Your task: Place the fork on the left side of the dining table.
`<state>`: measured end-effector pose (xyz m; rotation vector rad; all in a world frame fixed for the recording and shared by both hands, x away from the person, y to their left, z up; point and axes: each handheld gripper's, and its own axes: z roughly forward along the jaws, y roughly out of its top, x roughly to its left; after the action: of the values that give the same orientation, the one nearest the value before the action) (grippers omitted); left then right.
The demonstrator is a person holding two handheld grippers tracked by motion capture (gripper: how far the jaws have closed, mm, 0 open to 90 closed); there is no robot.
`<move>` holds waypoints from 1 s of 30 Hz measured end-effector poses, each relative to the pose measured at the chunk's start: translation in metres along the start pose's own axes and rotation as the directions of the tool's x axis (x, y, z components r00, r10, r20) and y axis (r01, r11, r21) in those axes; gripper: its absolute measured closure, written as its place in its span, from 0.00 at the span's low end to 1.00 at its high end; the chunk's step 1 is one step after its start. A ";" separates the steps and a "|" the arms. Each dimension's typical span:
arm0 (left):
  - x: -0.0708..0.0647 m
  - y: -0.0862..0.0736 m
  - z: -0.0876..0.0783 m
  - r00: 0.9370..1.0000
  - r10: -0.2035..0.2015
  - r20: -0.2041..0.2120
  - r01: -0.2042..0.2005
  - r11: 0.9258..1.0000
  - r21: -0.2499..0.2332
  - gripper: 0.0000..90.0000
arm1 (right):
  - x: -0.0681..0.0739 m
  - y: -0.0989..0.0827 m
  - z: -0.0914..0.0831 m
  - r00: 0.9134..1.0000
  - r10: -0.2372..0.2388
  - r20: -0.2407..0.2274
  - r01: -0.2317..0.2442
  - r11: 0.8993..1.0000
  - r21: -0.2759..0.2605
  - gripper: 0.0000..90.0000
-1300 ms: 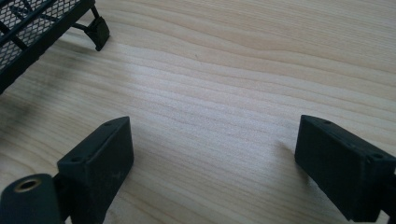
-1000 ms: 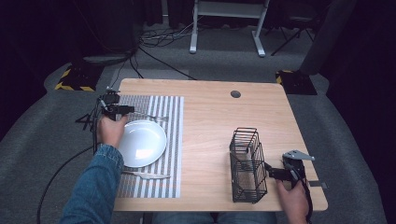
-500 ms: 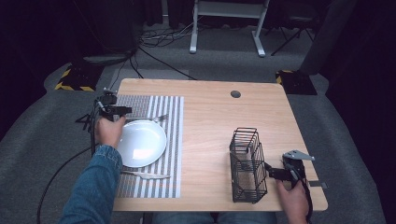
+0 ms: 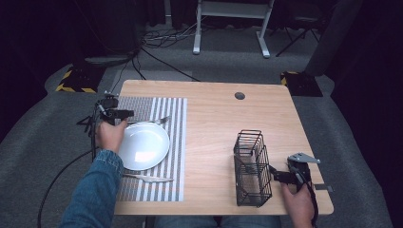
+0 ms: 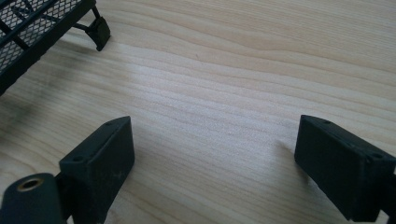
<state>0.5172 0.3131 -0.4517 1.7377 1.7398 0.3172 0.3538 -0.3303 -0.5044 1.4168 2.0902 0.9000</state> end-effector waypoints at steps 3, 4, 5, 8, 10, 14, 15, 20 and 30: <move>0.000 -0.002 -0.006 1.000 0.008 0.002 -0.008 1.000 0.016 0.53 | 0.000 0.000 0.000 1.000 0.000 0.000 0.000 1.000 0.000 0.13; -0.001 -0.003 -0.008 1.000 0.004 0.008 -0.004 1.000 0.022 0.53 | 0.000 0.000 0.000 1.000 0.000 0.000 0.000 1.000 0.000 0.13; -0.002 -0.005 -0.011 1.000 0.011 0.009 -0.011 1.000 0.011 0.53 | 0.000 0.000 0.000 1.000 0.000 0.000 0.000 1.000 0.000 0.13; -0.008 -0.012 -0.026 0.999 0.021 0.034 -0.019 0.999 -0.041 0.53 | 0.000 0.000 0.000 1.000 -0.001 0.000 0.001 1.000 -0.001 0.13; -0.014 -0.014 -0.037 0.998 0.051 0.035 -0.049 0.997 -0.059 0.53 | 0.000 0.000 0.000 1.000 -0.001 0.000 0.001 1.000 0.000 0.13; -0.029 -0.018 -0.062 0.994 0.098 0.053 -0.092 0.989 -0.115 0.52 | 0.000 0.000 0.000 1.000 -0.001 -0.004 0.001 1.000 -0.001 0.14; -0.033 -0.019 -0.067 0.992 0.115 0.057 -0.107 0.987 -0.121 0.52 | 0.000 0.000 0.000 1.000 -0.004 -0.007 0.004 1.000 -0.001 0.14; -0.059 -0.029 -0.094 0.981 0.180 0.075 -0.167 0.974 -0.155 0.49 | -0.001 0.001 0.001 1.000 -0.017 -0.019 0.017 1.000 0.000 0.14; -0.107 -0.057 -0.132 0.951 0.284 0.123 -0.256 0.945 -0.202 0.47 | -0.004 0.002 0.002 0.997 -0.055 -0.062 0.054 0.999 -0.007 0.16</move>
<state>0.3843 0.2411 -0.3565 1.8140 1.3213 0.4390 0.3580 -0.3332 -0.5040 1.3387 2.1601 0.9386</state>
